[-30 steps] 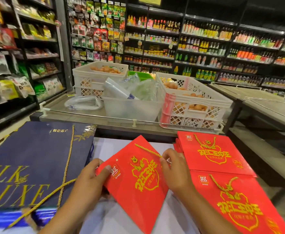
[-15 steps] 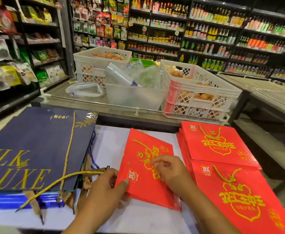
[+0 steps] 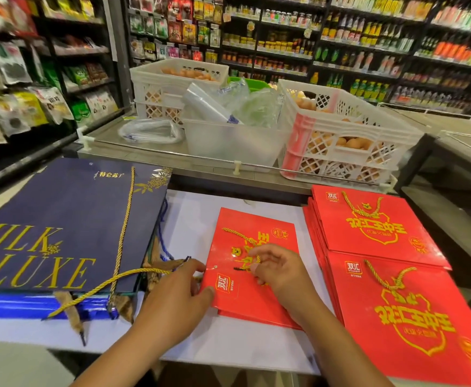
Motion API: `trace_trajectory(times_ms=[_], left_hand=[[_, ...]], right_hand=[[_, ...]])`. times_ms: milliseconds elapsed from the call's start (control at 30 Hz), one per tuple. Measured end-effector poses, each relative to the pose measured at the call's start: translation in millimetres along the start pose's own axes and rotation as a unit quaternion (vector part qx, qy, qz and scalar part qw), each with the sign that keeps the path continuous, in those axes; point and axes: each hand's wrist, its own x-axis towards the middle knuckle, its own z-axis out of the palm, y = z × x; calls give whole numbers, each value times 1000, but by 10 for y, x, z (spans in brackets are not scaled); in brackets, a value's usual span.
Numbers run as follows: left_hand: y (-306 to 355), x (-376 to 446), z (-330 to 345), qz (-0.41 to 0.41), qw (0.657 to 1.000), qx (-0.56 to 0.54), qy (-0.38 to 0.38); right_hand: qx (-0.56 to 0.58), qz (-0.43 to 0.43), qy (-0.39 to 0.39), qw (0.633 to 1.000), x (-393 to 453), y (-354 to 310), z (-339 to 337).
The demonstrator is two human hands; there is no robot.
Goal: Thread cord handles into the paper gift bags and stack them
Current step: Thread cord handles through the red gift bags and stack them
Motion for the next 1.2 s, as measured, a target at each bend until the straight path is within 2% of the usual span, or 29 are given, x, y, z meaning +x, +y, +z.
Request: trace_trajectory(times_ms=[100,267,500,733,833,1000,1200], left_hand=[[23,100,18,-5,1000,-7,12],[37,330,64,-49,995,-90,11],[32,467,181,-49,991,-121,29],[-95,534,224,-92,959,-268,15],[-114,502,221,-69,953,-294,12],[-153,399,304,-6,954,-297,48],[-194,388,320,7,955,-291,54]], right_hand=[[-31,-12,-2,999,5,1,13],[-44,-19,-7,999,18,46,-14],[-95,-16,22,995,56,50,16],[-124,-61,12,990,125,-12,107],[-117,-74,7,990,133,-17,209],[-144,-108,15,984,82,24,273],[-154,-101,11,983,24,30,234]])
